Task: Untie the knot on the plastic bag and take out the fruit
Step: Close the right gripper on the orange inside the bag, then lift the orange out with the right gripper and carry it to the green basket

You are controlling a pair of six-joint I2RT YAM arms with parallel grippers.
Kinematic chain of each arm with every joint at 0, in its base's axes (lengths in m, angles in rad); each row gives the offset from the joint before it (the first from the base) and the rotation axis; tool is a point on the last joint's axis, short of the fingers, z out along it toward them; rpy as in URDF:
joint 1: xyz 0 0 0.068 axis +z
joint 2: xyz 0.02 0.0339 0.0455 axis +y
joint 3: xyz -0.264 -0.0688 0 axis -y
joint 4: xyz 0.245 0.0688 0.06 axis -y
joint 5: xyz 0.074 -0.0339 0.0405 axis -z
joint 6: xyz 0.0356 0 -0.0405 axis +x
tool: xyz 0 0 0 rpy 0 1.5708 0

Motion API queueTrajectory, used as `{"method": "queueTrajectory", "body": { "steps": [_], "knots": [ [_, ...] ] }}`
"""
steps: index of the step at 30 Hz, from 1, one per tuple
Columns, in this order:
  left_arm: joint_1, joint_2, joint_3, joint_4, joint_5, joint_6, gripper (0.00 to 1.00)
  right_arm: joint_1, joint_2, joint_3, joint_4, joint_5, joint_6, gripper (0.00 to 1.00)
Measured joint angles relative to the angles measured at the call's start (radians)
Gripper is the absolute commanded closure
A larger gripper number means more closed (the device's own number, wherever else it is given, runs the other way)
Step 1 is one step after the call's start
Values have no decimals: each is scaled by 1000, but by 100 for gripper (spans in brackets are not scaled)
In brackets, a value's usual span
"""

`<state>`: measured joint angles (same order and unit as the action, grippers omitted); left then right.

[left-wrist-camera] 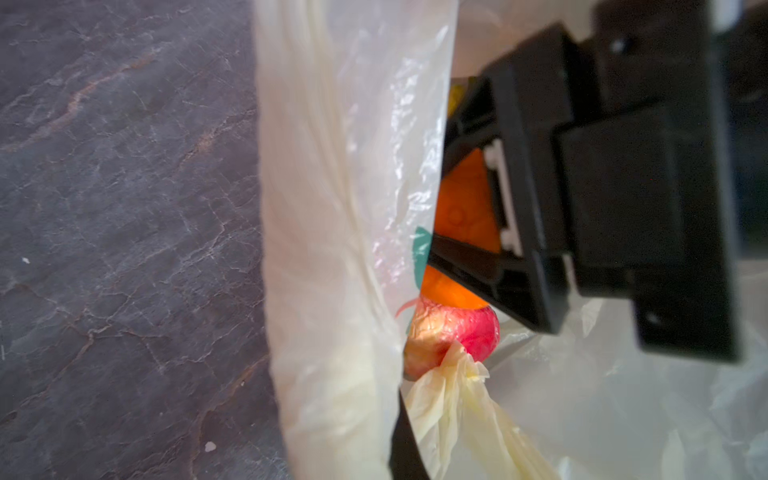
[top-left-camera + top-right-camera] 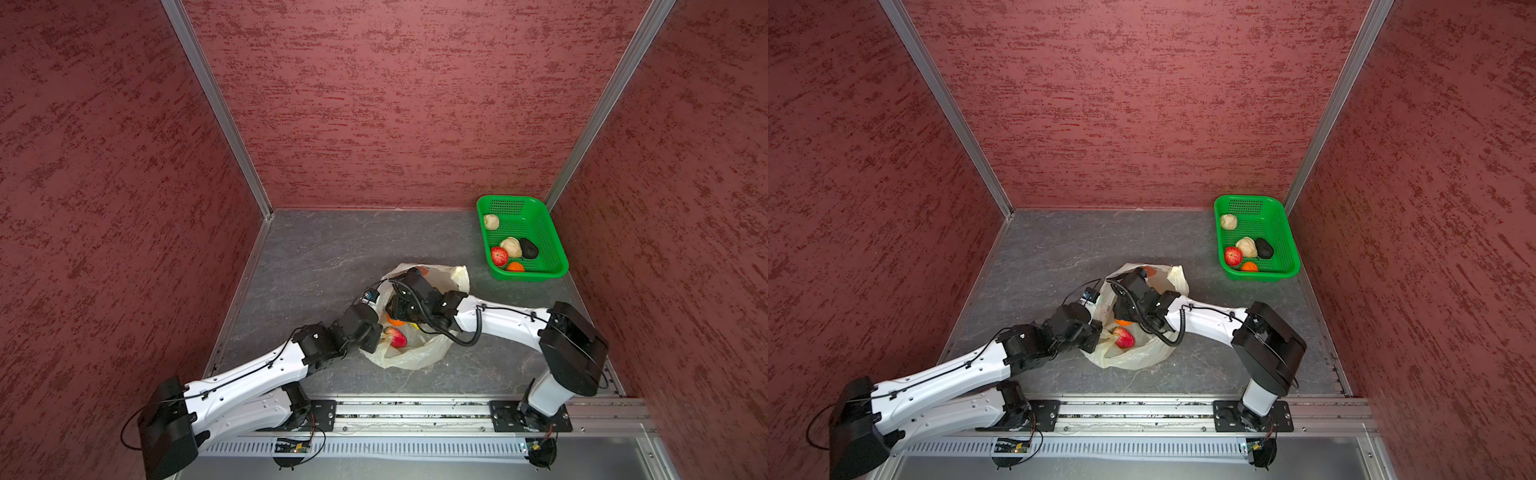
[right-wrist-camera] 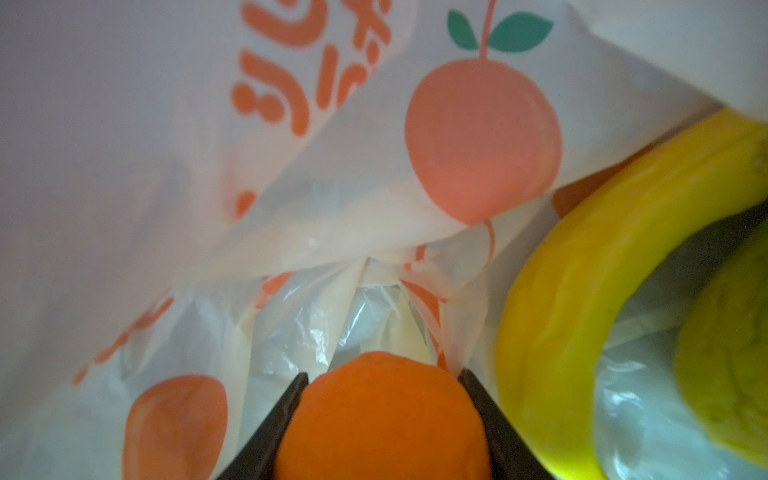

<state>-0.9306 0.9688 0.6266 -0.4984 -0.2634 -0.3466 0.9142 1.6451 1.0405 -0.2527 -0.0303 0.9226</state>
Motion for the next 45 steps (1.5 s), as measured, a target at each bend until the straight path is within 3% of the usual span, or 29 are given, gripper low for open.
{"method": "queueTrajectory", "body": {
  "steps": [9,16,20,27,31,33,42,45],
  "knots": [
    [-23,23,24,13,-37,23,100,-9,-112,-53,-56,9,-14,51],
    [-110,76,32,29,-75,26,100,-119,-92,-196,34,23,43,49],
    [-136,85,32,35,-92,23,100,-160,-59,-189,101,18,50,48],
    [-149,88,32,48,-114,22,100,-173,-26,-151,108,8,44,34],
    [-149,95,32,55,-117,22,100,-175,-26,-142,98,-4,39,31],
    [-149,97,32,57,-117,22,100,-177,-26,-139,90,-11,39,33],
    [-149,99,32,68,-125,22,100,-177,-36,-130,67,-50,45,60],
    [-149,100,32,71,-129,22,100,-177,-68,-124,43,-57,47,65]
  ]
}}
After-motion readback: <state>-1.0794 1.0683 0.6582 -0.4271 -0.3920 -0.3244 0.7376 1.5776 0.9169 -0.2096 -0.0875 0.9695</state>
